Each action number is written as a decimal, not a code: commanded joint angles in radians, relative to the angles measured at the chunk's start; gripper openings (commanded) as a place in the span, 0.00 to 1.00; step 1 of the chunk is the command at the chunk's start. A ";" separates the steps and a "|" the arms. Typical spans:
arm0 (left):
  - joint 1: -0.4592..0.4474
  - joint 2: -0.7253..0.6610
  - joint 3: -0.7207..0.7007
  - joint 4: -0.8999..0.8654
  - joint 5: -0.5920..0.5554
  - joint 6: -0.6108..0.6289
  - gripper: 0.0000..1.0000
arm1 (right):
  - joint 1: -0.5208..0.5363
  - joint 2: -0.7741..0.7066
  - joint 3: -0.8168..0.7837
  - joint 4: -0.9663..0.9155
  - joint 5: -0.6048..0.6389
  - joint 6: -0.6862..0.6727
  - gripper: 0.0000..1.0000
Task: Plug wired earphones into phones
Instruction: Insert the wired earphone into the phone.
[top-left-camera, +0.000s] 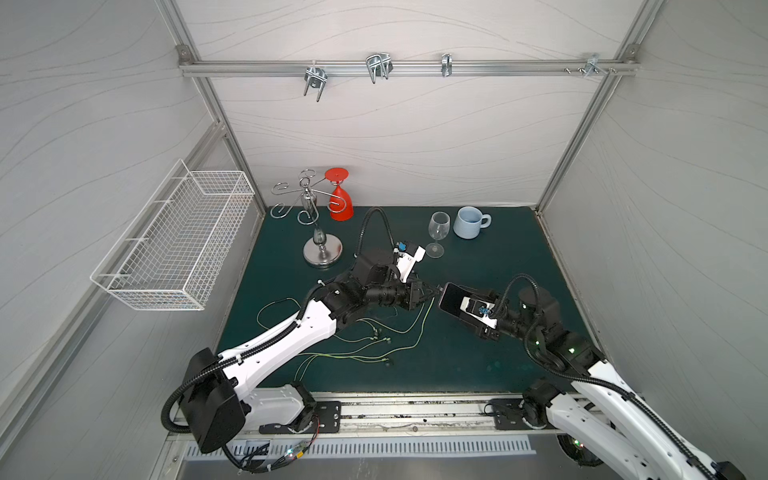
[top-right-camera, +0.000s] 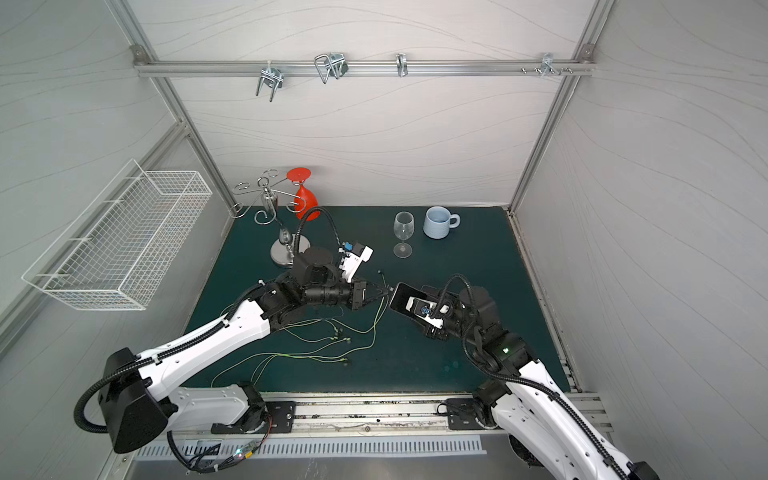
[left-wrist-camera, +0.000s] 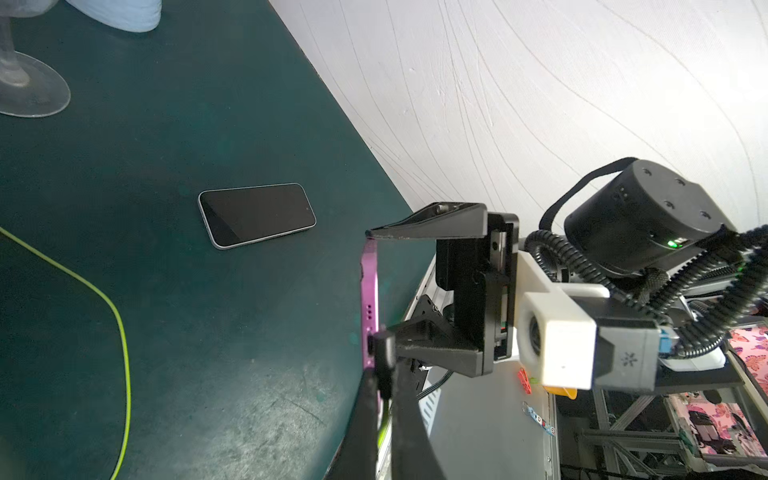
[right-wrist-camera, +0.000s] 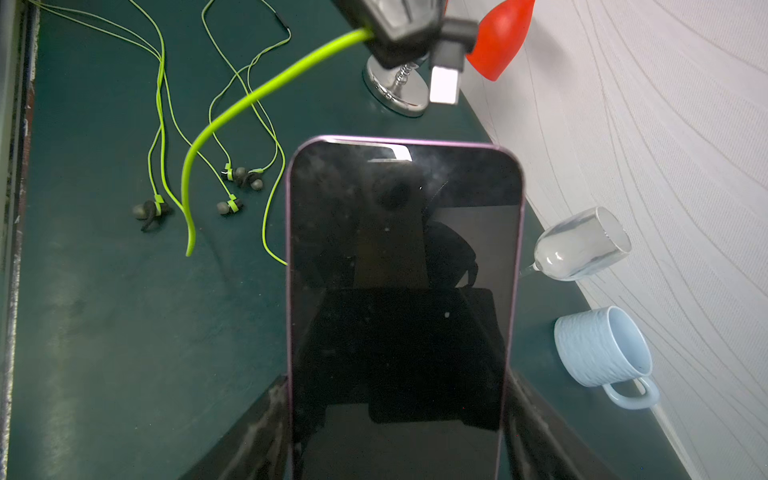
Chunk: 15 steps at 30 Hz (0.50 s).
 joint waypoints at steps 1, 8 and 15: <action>0.004 -0.005 0.014 0.032 -0.009 -0.016 0.00 | 0.006 -0.001 0.007 0.096 0.003 0.023 0.47; 0.004 0.007 0.005 0.015 -0.015 -0.007 0.00 | 0.008 0.012 0.011 0.114 -0.003 0.025 0.48; 0.004 0.020 0.014 0.002 -0.013 0.001 0.00 | 0.010 0.019 0.010 0.126 -0.005 0.031 0.48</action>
